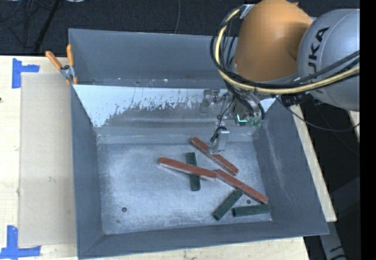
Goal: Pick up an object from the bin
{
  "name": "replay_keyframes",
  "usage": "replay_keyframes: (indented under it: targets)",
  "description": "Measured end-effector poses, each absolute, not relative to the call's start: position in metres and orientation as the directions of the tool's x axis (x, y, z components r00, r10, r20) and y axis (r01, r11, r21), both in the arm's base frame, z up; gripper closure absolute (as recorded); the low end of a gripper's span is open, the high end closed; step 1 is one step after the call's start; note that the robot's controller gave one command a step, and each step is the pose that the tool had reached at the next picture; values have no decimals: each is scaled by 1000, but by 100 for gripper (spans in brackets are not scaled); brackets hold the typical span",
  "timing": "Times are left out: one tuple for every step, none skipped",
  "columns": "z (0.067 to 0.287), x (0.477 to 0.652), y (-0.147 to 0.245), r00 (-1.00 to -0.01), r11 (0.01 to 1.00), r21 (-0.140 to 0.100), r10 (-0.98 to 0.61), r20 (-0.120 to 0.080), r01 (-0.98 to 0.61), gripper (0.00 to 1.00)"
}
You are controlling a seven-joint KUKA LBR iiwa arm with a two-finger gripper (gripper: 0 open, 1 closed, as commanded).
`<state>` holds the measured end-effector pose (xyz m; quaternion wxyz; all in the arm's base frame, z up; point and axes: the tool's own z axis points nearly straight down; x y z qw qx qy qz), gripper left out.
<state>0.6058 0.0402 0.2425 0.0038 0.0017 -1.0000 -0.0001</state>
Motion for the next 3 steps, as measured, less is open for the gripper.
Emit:
replay_keyframes:
  targets:
    - [92,562,58,-999,999,-1,52,10,52,0]
    - [69,597,28,-998,998,1,67,-6,67,0]
    - [70,595,29,-998,998,0,68,-2,68,100]
